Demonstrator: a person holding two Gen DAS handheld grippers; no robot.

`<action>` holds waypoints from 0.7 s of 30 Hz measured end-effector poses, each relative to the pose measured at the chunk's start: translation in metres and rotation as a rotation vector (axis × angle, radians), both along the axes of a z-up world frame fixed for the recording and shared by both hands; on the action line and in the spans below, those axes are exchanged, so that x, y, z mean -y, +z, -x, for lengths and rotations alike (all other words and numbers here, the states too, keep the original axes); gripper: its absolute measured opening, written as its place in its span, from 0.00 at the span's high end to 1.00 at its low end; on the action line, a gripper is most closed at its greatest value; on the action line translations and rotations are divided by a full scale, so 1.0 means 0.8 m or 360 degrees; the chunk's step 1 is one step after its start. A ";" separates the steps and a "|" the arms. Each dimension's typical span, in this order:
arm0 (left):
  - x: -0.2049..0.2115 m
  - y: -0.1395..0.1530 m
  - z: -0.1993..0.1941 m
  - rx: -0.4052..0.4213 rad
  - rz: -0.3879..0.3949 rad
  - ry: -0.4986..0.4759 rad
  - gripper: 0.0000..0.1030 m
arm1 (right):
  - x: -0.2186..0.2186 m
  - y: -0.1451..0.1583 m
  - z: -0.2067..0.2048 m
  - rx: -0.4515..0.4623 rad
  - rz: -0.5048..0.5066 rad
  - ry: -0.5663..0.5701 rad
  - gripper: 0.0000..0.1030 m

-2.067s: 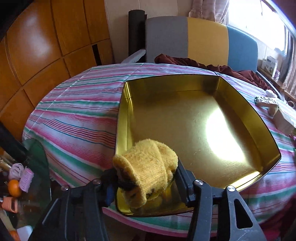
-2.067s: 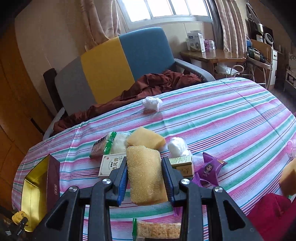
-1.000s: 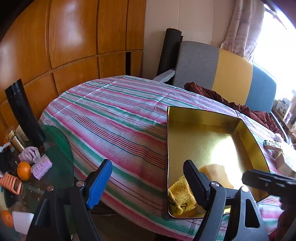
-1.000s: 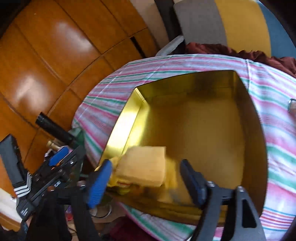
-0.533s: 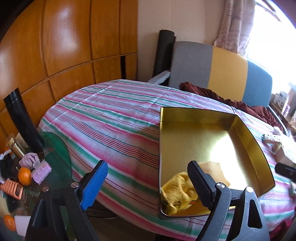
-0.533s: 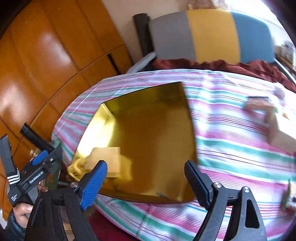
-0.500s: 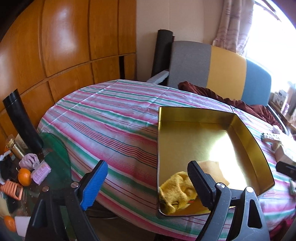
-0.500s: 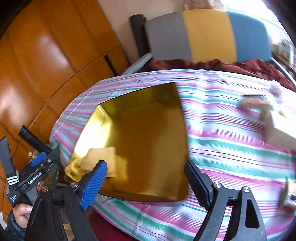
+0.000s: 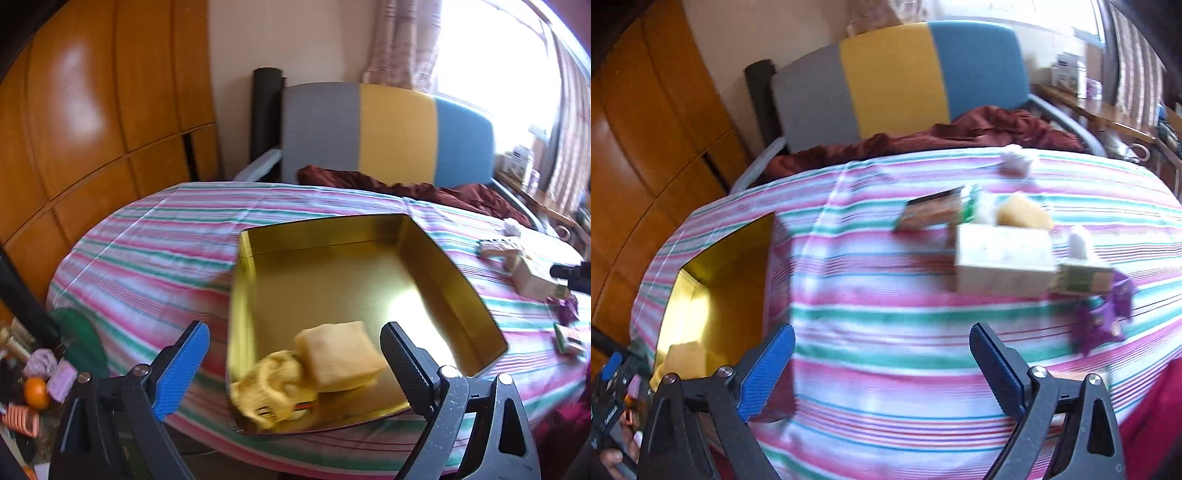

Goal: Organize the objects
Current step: 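Carry the yellow sponge over the gold tray and open the right tool, then move the left tool to the white printed box and grasp it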

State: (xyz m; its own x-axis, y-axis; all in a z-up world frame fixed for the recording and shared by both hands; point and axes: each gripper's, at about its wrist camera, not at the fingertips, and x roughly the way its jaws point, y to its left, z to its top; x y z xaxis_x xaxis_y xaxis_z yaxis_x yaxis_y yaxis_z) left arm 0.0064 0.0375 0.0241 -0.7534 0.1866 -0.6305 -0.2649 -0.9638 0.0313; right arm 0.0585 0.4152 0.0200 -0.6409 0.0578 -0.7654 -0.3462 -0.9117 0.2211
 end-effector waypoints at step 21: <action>-0.202 0.012 -0.016 0.0096 0.0049 -0.0661 0.10 | -0.229 -0.015 -0.102 -0.0243 0.0419 -0.0826 0.05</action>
State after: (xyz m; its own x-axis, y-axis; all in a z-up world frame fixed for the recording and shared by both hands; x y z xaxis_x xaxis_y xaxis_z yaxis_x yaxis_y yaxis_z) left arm 0.0193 0.1991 0.0335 -0.5795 0.4473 -0.6813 -0.6331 -0.7735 0.0307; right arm 0.1399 0.5986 0.0083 -0.6836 0.2133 -0.6981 -0.6779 -0.5400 0.4988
